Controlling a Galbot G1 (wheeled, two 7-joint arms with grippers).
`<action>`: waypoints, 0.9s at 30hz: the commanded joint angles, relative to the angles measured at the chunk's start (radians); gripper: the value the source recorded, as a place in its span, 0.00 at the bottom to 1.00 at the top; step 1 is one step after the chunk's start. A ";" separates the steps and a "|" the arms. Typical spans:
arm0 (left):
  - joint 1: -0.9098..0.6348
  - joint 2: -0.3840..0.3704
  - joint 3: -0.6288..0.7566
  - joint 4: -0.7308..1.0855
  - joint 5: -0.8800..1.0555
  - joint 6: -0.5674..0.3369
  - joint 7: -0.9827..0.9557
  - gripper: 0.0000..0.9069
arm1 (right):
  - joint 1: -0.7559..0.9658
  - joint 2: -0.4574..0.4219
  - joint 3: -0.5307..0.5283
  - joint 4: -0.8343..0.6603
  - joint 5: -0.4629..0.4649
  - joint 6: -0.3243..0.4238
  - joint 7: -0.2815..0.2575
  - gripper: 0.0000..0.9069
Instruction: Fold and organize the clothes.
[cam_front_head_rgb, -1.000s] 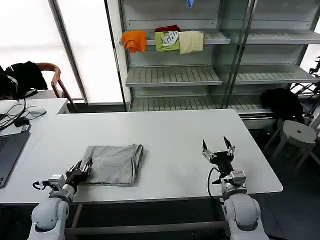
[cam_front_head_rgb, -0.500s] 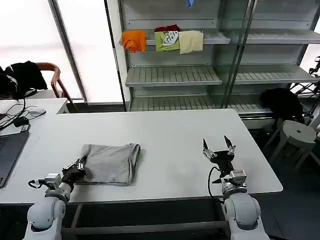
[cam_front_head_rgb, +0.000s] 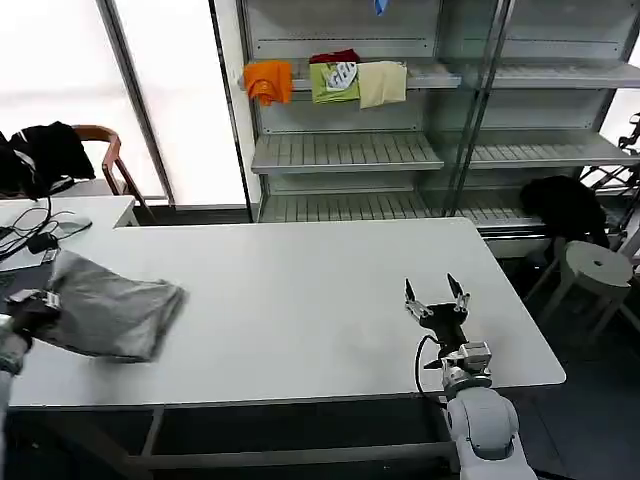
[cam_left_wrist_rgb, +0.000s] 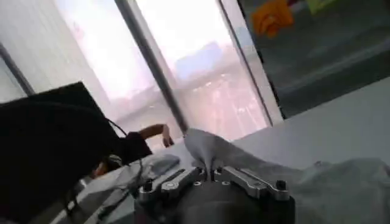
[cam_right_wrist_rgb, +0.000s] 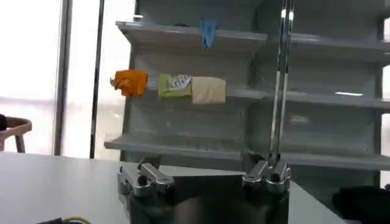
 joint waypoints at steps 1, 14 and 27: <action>-0.110 0.182 -0.036 -0.018 0.162 -0.029 0.086 0.01 | -0.010 -0.010 0.002 -0.007 0.009 0.014 0.001 1.00; 0.065 -0.423 0.330 -0.252 0.528 -0.004 0.040 0.02 | -0.057 -0.067 0.034 -0.021 0.046 0.066 0.020 1.00; -0.133 -0.611 0.623 -0.114 0.456 0.142 -0.168 0.09 | -0.057 -0.071 0.053 -0.010 0.056 0.057 0.026 1.00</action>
